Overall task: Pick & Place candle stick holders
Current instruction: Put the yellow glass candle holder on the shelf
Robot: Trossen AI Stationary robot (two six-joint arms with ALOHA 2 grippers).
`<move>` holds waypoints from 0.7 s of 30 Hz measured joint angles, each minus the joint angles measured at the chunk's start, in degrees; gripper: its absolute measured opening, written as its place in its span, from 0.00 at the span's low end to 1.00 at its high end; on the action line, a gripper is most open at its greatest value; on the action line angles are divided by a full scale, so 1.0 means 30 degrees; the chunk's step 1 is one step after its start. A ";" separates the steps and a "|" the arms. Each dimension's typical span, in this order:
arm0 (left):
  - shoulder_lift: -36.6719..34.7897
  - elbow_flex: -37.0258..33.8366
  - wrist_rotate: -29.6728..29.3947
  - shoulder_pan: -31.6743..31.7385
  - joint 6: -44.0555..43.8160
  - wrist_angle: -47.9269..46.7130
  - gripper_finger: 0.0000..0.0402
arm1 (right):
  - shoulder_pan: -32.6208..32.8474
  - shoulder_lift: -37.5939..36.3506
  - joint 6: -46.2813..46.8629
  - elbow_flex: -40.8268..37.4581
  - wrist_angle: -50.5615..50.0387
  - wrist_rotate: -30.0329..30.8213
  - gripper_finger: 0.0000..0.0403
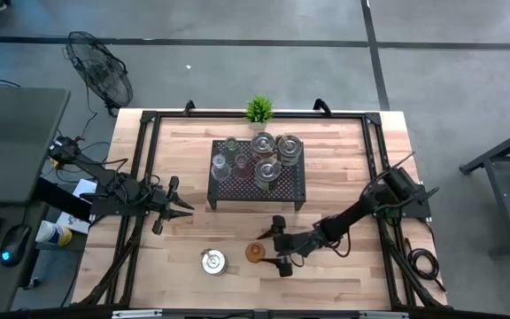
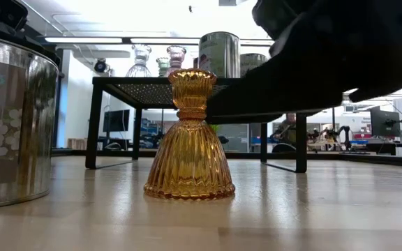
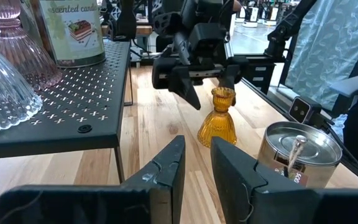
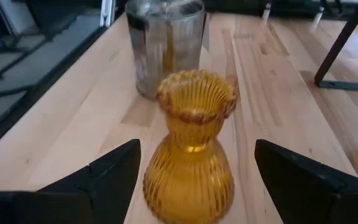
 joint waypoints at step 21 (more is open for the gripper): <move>0.0000 0.0000 0.0000 0.0002 0.0000 0.0005 0.18 | -0.0483 0.5254 -0.1060 0.2119 0.6857 -0.1228 0.77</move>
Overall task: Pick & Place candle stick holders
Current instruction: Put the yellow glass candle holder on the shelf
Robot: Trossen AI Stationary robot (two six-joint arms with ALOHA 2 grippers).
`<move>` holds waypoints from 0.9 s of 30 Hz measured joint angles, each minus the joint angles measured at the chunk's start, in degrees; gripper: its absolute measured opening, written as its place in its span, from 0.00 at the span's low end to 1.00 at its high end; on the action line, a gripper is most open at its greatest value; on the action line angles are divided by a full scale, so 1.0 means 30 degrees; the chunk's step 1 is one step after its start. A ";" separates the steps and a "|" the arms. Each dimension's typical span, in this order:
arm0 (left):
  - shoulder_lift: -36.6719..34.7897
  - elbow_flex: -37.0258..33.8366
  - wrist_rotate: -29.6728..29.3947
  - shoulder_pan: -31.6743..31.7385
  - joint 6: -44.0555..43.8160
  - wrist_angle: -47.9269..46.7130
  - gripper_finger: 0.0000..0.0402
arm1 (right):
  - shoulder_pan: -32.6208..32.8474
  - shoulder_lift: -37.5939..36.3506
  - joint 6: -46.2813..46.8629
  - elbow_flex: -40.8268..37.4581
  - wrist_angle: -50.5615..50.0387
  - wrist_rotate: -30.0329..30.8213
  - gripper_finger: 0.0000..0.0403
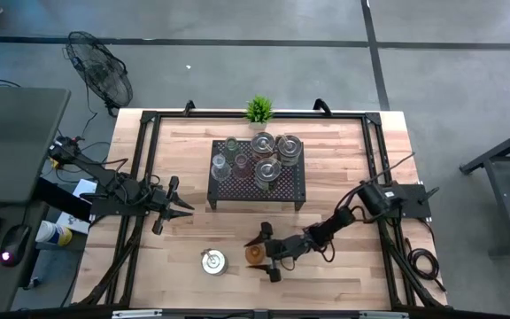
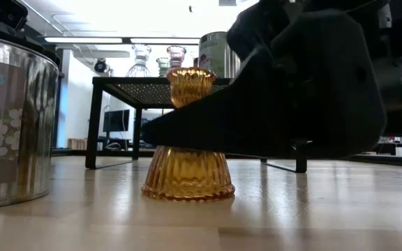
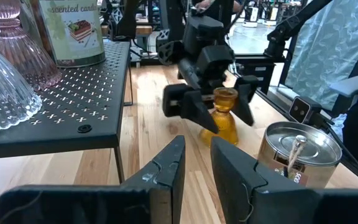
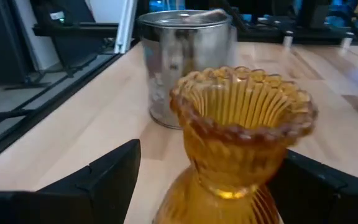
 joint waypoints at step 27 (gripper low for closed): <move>0.0000 0.0000 0.0000 -0.0003 0.0000 0.0002 0.18 | -0.0367 0.0347 0.0546 0.0259 -0.0160 -0.1258 0.65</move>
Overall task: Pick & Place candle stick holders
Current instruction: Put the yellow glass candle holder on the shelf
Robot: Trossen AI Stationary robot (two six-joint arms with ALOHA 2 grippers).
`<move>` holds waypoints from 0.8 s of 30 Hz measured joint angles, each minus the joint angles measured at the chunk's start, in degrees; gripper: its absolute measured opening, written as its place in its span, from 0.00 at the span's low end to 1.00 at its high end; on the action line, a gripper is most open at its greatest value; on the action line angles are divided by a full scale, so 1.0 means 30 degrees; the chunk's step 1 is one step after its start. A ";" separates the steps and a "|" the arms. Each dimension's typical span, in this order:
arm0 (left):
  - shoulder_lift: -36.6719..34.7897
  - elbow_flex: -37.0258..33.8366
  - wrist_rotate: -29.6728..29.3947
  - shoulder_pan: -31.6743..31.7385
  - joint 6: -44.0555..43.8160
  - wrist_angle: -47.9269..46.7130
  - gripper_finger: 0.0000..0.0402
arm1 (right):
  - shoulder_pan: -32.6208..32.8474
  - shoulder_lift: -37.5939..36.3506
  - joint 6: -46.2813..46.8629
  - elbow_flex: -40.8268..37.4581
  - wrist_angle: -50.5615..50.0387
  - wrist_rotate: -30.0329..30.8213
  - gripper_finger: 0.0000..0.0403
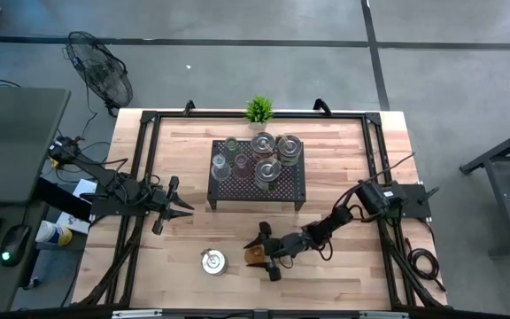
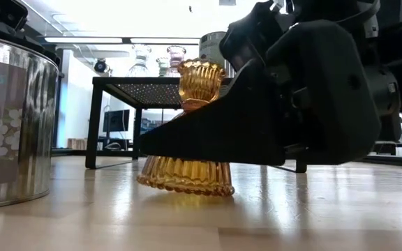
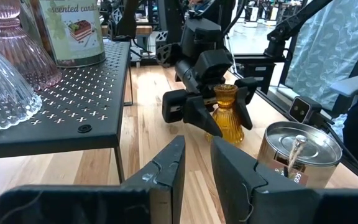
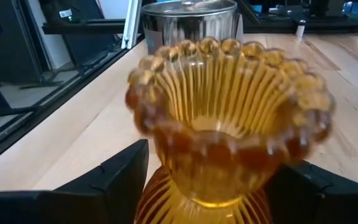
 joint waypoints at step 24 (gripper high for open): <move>0.0000 0.0000 0.0000 -0.0002 0.0000 0.0000 0.18 | -0.0012 -0.0060 0.0034 0.0000 -0.0138 -0.1046 0.62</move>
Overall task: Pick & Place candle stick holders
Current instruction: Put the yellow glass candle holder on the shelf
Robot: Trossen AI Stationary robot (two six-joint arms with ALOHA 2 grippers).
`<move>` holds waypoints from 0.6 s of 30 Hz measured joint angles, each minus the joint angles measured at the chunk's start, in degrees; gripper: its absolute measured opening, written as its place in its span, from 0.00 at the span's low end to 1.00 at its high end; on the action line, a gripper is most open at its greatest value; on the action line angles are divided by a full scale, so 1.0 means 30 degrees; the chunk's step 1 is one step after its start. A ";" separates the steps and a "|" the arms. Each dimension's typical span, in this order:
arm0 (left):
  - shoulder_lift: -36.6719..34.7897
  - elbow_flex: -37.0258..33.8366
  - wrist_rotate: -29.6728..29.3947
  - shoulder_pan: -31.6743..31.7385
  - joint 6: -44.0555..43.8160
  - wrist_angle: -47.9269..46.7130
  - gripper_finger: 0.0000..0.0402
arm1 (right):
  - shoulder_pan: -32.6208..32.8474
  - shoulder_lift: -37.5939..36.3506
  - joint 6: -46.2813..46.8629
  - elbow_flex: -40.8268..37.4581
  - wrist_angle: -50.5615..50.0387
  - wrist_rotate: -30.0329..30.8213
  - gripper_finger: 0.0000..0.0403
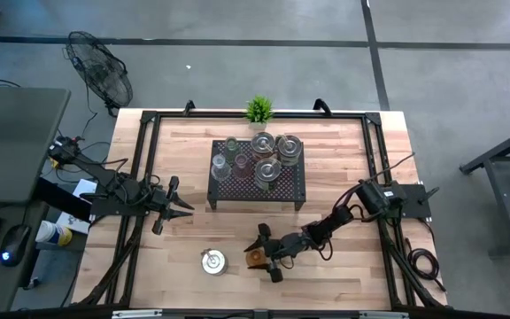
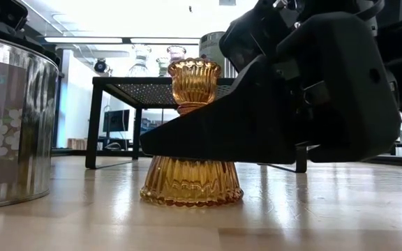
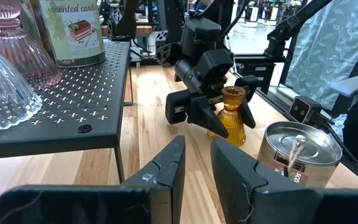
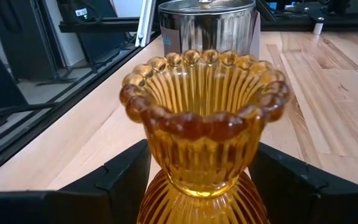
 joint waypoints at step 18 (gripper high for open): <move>0.0000 0.0000 0.0000 0.0004 0.0000 0.0000 0.18 | -0.0391 -0.0573 -0.0258 -0.0007 -0.0551 -0.1047 0.68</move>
